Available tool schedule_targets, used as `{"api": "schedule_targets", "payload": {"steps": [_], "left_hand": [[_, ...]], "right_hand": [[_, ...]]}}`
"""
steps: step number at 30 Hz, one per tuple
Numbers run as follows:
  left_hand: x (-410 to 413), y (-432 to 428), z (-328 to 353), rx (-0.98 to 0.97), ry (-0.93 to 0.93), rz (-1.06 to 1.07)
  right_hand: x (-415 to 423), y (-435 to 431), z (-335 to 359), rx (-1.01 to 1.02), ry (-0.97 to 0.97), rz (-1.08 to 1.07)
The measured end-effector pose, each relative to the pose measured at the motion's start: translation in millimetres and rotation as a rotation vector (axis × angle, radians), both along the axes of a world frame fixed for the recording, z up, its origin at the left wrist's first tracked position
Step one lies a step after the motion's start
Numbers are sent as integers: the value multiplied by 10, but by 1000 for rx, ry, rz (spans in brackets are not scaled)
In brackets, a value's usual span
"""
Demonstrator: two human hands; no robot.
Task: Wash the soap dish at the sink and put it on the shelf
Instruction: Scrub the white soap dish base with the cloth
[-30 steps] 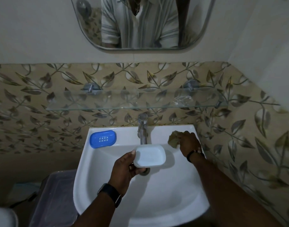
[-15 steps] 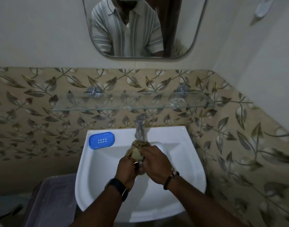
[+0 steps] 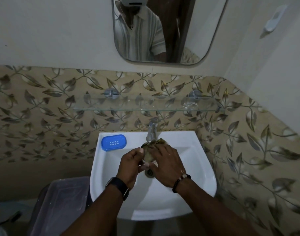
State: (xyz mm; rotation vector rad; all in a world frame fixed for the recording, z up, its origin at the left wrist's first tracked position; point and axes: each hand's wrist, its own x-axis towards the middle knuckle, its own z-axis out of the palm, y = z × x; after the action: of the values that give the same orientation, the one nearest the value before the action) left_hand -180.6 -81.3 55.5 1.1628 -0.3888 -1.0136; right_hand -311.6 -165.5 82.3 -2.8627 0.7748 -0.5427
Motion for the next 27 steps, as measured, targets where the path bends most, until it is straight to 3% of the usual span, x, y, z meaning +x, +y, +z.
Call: {"api": "schedule_targets", "payload": {"steps": [3, 5, 7, 10, 13, 17, 21, 23, 27], "left_hand": [[90, 46, 45, -15, -6, -40], [139, 34, 74, -7, 9, -43], [143, 5, 98, 7, 3, -42], [162, -4, 106, 19, 1, -14], [243, 6, 119, -6, -13, 15], [147, 8, 121, 3, 23, 50], [37, 80, 71, 26, 43, 27], [64, 91, 81, 23, -14, 3], [140, 95, 103, -10, -46, 43]], "right_hand": [[37, 103, 47, 206, -42, 163], [12, 85, 102, 215, -7, 245], [-32, -2, 161, 93, 68, 282], [-129, -196, 225, -265, 228, 211], [-169, -246, 183, -401, 338, 117], [17, 31, 68, -268, 200, -11], [45, 137, 78, -37, 32, 221], [-12, 87, 121, -75, 127, 240], [-13, -49, 123, -238, 268, 51]]}}
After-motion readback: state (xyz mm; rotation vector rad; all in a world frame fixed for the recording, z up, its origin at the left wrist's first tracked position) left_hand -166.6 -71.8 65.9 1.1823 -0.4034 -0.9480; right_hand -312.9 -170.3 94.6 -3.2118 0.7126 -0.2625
